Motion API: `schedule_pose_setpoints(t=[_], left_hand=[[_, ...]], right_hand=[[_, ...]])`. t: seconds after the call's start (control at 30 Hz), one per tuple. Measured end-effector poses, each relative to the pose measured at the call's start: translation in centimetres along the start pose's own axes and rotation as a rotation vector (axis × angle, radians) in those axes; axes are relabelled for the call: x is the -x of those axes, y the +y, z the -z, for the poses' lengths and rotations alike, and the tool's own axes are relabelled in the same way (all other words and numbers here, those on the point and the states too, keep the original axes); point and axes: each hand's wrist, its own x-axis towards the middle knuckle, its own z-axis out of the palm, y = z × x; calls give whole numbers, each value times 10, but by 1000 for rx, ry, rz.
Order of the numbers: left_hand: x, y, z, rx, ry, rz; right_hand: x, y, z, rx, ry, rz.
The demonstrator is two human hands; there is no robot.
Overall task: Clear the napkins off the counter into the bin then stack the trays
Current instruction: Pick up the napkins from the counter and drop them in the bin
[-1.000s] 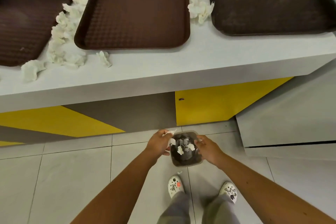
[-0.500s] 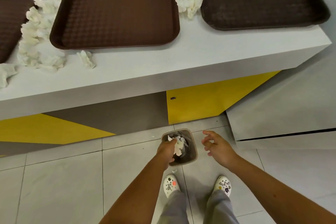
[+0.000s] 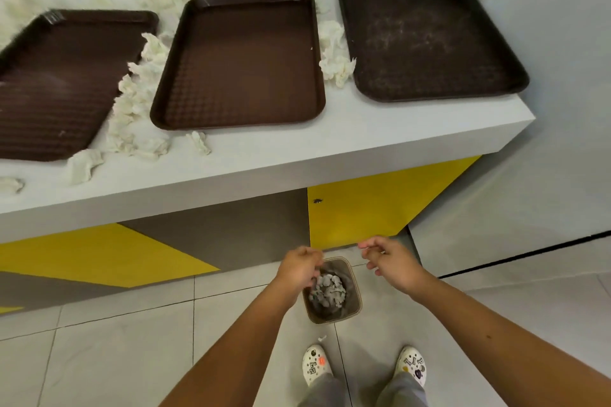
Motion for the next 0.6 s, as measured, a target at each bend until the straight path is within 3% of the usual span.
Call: schedule_pose_setpoints(t=[0.37,0.6], left_hand=[[73,114,35,-186,46,-500],[76,189,62,-126,164,-631]], right_hand=[[30,-124,37,-97,97,326],[6,-206,88,-109,192,488]])
